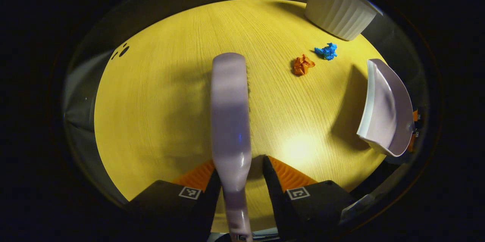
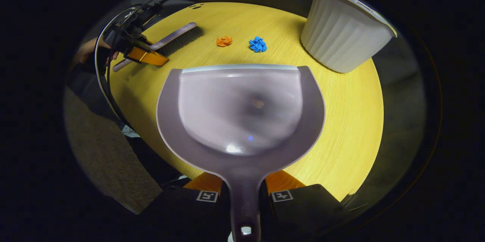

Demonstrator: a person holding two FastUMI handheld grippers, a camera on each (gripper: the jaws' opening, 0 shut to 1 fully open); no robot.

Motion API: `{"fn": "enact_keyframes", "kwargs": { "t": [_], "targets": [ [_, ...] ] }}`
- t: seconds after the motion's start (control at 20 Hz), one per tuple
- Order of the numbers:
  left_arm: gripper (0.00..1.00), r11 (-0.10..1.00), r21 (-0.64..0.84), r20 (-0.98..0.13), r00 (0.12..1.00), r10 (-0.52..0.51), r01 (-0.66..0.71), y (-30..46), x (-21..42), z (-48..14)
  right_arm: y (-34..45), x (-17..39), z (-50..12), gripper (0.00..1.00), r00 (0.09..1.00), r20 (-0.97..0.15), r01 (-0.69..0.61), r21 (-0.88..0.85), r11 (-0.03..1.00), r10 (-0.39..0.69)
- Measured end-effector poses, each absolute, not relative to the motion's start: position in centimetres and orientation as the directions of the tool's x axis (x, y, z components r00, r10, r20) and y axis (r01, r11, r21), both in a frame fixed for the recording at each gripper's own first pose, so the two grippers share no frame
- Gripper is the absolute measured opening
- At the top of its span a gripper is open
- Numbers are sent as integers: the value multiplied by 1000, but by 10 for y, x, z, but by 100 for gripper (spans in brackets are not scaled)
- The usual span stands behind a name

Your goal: Pick up the small broom and dustpan from the desktop, sweep the trash into the dustpan with the broom, and then empty the trash into the garbage bin.

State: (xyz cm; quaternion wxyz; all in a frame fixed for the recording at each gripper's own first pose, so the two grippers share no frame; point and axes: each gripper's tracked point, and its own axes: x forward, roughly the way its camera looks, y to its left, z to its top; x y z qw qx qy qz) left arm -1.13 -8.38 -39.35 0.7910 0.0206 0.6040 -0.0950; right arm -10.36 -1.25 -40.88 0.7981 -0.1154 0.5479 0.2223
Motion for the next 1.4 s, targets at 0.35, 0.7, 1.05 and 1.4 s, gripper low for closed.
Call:
{"fn": "enact_keyframes", "kwargs": {
  "t": [0.35,0.7,1.05,1.4],
  "targets": [
    [26,958,0,-925,365,-109,286,-95,33,-374,-14,-100,-409,36,247,-945,-518,59,853,215],
    [26,887,44,-922,361,-141,459,-124,89,-371,-28,-87,-413,36,208,-958,-530,58,846,196],
    [26,814,81,-928,341,-148,575,-154,104,-379,-28,-81,-420,32,192,-962,-537,65,841,197],
    [25,713,-52,-944,199,-263,699,-213,77,-373,-31,-79,-427,36,186,-959,-559,75,826,213]
  ]
}}
